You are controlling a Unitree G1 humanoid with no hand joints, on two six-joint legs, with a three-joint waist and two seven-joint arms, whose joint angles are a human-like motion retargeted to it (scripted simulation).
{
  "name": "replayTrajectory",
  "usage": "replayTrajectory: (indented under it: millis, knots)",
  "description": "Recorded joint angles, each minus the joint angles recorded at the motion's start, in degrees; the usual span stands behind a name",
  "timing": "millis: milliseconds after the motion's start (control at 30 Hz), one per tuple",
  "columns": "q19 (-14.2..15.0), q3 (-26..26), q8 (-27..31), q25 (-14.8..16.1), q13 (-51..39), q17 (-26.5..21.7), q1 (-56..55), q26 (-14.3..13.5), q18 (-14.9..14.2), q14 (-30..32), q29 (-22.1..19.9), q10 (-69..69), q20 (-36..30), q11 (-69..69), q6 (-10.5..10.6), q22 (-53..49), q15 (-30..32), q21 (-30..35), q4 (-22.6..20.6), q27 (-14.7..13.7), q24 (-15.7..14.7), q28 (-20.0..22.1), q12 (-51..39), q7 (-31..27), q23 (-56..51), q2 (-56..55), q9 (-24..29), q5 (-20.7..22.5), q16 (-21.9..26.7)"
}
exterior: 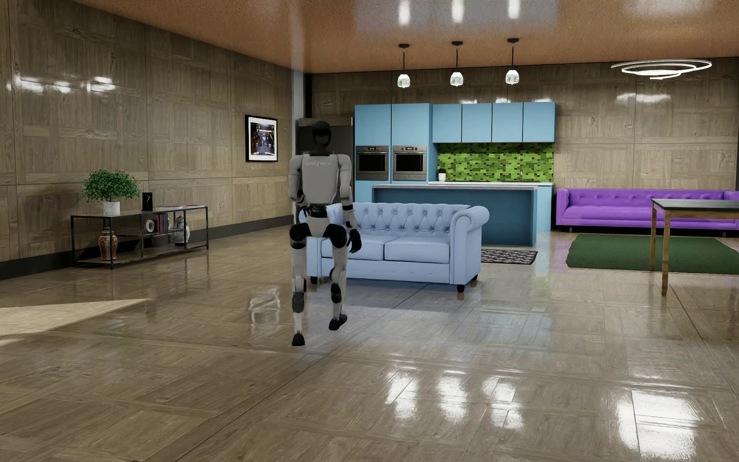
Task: Approach the light cyan sofa
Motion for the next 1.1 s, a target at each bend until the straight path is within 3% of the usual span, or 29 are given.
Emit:
replayTrajectory:
  millis: [33,67,100,133,167,200,300,333,367,400,467,500,533,567,600,633,667,733,767,800,867,967,1033,1067,1100]
  knots:
    - [-3.2,-0.08,0.09,-2.87,-0.53,-0.36,1.03,0.81,0.01,4.58,1.88,5.23,0.99,5.46,0.69,-1.96,3.75,1.1,1.46,0.44,-1.7,0.22,2.57,0.81,2.54,0.47,0.08,0.67,0.9]
    - [-5.13,-0.2,-0.37,-4.33,-0.93,0.17,-0.92,2.35,0.33,11.42,2.55,15.11,2.01,12.25,1.55,-2.85,2.36,0.64,3.88,0.87,-3.15,0.79,5.41,1.84,3.42,0.53,0.24,1.13,1.46]
    - [-5.48,-0.35,-0.7,-4.06,-1.18,1.36,-4.86,4.84,-3.12,17.84,1.82,28.22,1.89,18.2,2.49,-3.03,-2.96,-1.31,7.31,1.03,-2.23,0.75,8.49,2.91,2.89,1.34,0.38,1.7,2.18]
    - [-5.1,-0.37,-1.26,-2.74,-1.77,2.78,-10.13,6.18,-4.21,25.2,0.55,40.4,0.66,21.05,3.5,-4.54,-7.46,-3.73,10.93,0.81,0.95,1.71,12.03,2.35,1.65,3.69,0.51,2.79,2.91]
    - [-4.55,-0.24,-1.73,-0.81,-3.0,3.73,-16.07,5.08,-3.24,24.13,-1.19,49.49,0.84,21.66,4.42,-8.89,-10.68,-6.16,12.64,0.26,-0.68,2.98,16.88,0.66,0.08,6.85,0.65,4.04,1.72]
    - [-3.86,0.09,-1.64,0.91,-4.64,3.89,-21.87,2.53,-1.65,20.93,-3.05,55.29,1.67,20.64,5.03,-15.44,-12.91,-7.94,13.22,-0.42,-9.76,3.0,23.03,-0.3,-1.45,10.55,0.75,5.04,-1.65]
    - [-1.96,2.7,0.99,2.65,-10.59,3.43,-35.99,-9.81,-1.8,20.58,-7.6,54.86,-6.93,14.16,5.52,-41.64,-16.57,-6.9,15.16,-2.67,-27.93,2.65,37.69,0.67,-4.32,21.78,0.37,7.81,-2.83]
    - [-1.4,3.73,1.99,2.72,-12.56,2.49,-39.51,-13.26,-1.14,19.89,-7.54,49.49,-11.66,12.01,5.51,-49.29,-17.61,-4.7,15.07,-3.8,-35.44,1.55,37.89,1.16,-5.18,25.29,0.12,8.33,-2.06]
    - [-0.87,4.6,2.87,2.47,-14.84,1.23,-42.18,-16.01,-0.67,19.92,-6.95,41.58,-15.6,10.38,5.5,-55.98,-18.77,-1.91,15.2,-4.54,-41.11,0.71,35.23,1.87,-5.97,28.4,-0.19,8.7,-0.67]
    - [-0.29,5.24,3.71,1.95,-17.45,-0.14,-43.56,-17.71,-0.05,19.39,-6.17,30.65,-18.27,9.2,5.53,-61.33,-20.05,1.19,15.26,-5.23,-44.62,0.15,30.66,2.97,-6.64,31.17,-0.53,8.99,0.38]
    - [0.86,5.85,5.4,0.26,-23.8,-2.88,-41.14,-16.19,-0.91,20.39,-4.89,-0.77,-20.93,5.8,5.67,-67.71,-21.42,7.14,13.87,-5.3,-48.48,1.2,20.45,6.08,-6.4,36.98,-1.32,9.48,0.0]
    - [1.54,5.91,6.34,-0.4,-26.72,-3.77,-40.39,-14.39,-2.75,18.36,-4.41,-12.47,-21.66,3.72,5.64,-69.45,-21.63,9.52,12.12,-4.88,-49.61,2.18,16.08,5.3,-5.92,40.41,-1.6,9.61,-0.48]
    - [2.25,5.72,6.69,-0.9,-28.82,-4.39,-40.68,-12.65,-8.43,16.11,-4.29,-16.42,-22.2,3.39,5.56,-70.32,-22.1,11.06,10.89,-4.58,-50.65,2.8,12.14,4.94,-5.87,43.29,-1.75,9.54,-0.74]
    - [2.64,5.41,6.39,-0.46,-29.55,-4.66,-41.41,-11.67,-7.23,18.5,-4.77,-13.17,-22.57,5.14,5.33,-70.19,-22.37,10.75,9.95,-3.95,-51.36,3.22,8.66,4.88,-6.8,45.88,-1.8,9.12,-1.02]
    - [2.86,5.3,5.93,0.73,-28.88,-4.53,-42.09,-11.08,-0.92,23.2,-5.79,-8.06,-22.9,7.09,4.92,-69.54,-20.53,9.31,8.49,-3.31,-51.76,3.72,6.54,3.52,-8.48,47.93,-1.79,8.11,-1.46]
    - [2.19,5.33,5.97,2.66,-27.16,-3.92,-41.8,-10.74,1.13,28.55,-7.1,-3.2,-23.26,11.12,4.37,-68.89,-16.82,7.55,7.44,-3.15,-52.63,4.54,6.03,2.48,-10.48,49.05,-1.72,6.82,-2.01]
    - [2.34,5.42,6.26,5.06,-24.82,-3.25,-41.7,-10.6,4.4,27.11,-7.95,2.67,-23.26,18.72,3.63,-68.57,-10.91,5.85,7.15,-3.18,-52.57,5.4,6.65,3.42,-12.2,47.72,-1.5,4.65,-2.48]
    - [2.88,5.65,6.97,8.6,-19.91,-2.28,-38.36,-11.83,4.73,18.16,-7.76,9.86,-21.99,41.84,1.71,-68.77,1.82,4.3,6.53,-2.89,-46.59,8.09,9.38,6.52,-13.87,38.96,-0.95,-2.42,-3.03]
    - [2.0,5.36,8.17,7.73,-17.44,-2.34,-35.45,-12.17,4.56,15.02,-7.29,10.23,-21.81,51.25,0.64,-69.09,3.55,4.96,5.63,-2.54,-43.97,8.54,10.41,7.9,-13.96,33.01,-0.74,-5.69,-3.25]
    - [-0.12,4.78,9.22,6.27,-15.08,-2.4,-32.11,-12.34,4.48,12.74,-6.71,9.38,-21.9,57.75,-0.25,-69.03,-0.84,5.68,4.72,-2.31,-41.57,8.9,11.07,8.43,-13.64,27.2,-0.61,-6.94,-3.34]
    - [-0.76,3.02,8.22,4.16,-10.33,-2.4,-25.44,-12.52,4.08,9.83,-5.44,6.04,-22.91,62.81,-1.11,-67.68,-2.4,5.32,2.78,-1.01,-37.04,10.78,10.75,7.68,-12.16,16.86,-0.56,-8.96,-3.96]
    - [-0.24,0.37,6.09,4.59,-3.06,-1.89,-15.77,-11.51,3.12,6.06,-4.41,-0.54,-22.75,51.47,-1.11,-67.39,-3.15,1.29,0.14,0.79,-28.82,13.48,10.01,5.44,-9.03,4.87,-0.99,-7.52,-4.56]
    - [0.42,-0.42,3.84,4.62,1.19,-1.42,-10.31,-10.08,2.47,3.16,-4.35,-4.11,-22.76,30.54,-0.81,-68.0,-2.28,-1.59,-1.05,1.68,-23.87,14.52,9.65,4.08,-6.44,1.63,-1.53,-5.73,-4.64]
    - [1.84,-0.56,3.33,4.24,3.0,-1.04,-8.02,-9.66,2.03,1.54,-4.09,-5.34,-23.56,15.64,-0.64,-68.25,-1.65,-2.73,-1.43,1.94,-22.96,14.69,9.25,3.28,-5.16,2.14,-1.81,-3.94,-4.43]
    - [1.47,-0.57,3.75,3.7,4.42,-0.42,-5.61,-9.39,1.51,0.72,-3.71,-6.94,-24.64,1.37,-0.37,-68.4,0.32,-3.53,-1.38,2.0,-23.63,14.52,8.93,2.43,-3.89,3.16,-2.03,-1.73,-4.14]
